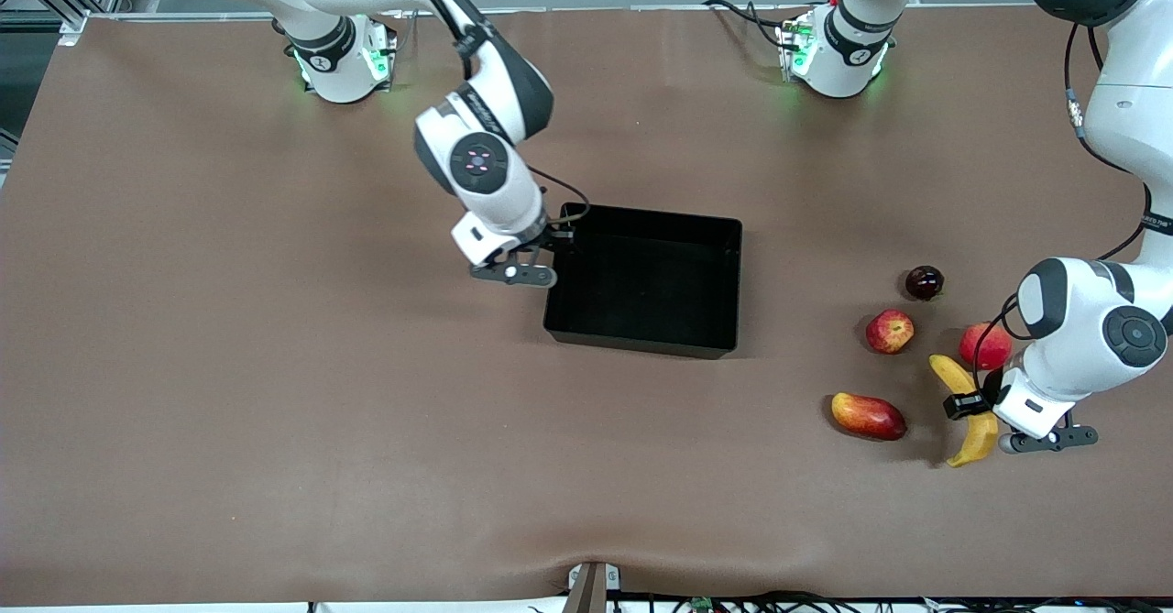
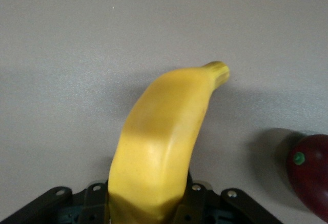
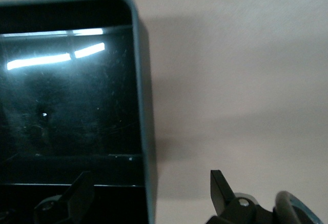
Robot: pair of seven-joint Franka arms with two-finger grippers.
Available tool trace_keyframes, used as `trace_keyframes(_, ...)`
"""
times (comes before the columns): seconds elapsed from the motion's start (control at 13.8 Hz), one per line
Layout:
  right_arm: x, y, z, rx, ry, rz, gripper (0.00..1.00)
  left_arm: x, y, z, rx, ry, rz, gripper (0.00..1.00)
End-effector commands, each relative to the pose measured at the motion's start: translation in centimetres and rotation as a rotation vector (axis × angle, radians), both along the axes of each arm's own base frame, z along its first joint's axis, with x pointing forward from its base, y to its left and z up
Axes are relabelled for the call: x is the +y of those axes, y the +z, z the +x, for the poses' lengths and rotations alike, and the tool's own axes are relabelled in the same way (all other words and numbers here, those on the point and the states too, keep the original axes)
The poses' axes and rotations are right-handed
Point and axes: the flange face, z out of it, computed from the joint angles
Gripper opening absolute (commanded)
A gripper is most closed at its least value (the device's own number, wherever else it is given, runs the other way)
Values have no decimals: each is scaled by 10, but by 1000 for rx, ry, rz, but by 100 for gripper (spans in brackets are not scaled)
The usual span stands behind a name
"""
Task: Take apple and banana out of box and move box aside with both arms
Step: 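Lower the banana beside the mango while the right gripper nears the box, then release the banana while the right gripper grasps the box rim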
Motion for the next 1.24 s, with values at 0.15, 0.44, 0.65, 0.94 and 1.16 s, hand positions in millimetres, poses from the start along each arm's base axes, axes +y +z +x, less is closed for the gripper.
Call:
trace_keyframes(0.15,15,-28,-7,-73,52,-76,18,-8,12,9,-28,-27,12,100)
trace_keyframes(0.44,6,-26,3,-80,35,-76,0,-20,40,14,-66,-40,4,100)
trace_keyframes(0.65,5,-22,5,-82,31,-74,0,-27,78,15,-90,-55,31,100)
trace_keyframes(0.94,-27,29,34,-103,-23,-55,0,-48,181,-2,-38,-19,112,100)
trace_keyframes(1.16,-62,83,49,-59,-57,-95,0,-60,264,-31,5,50,93,100)
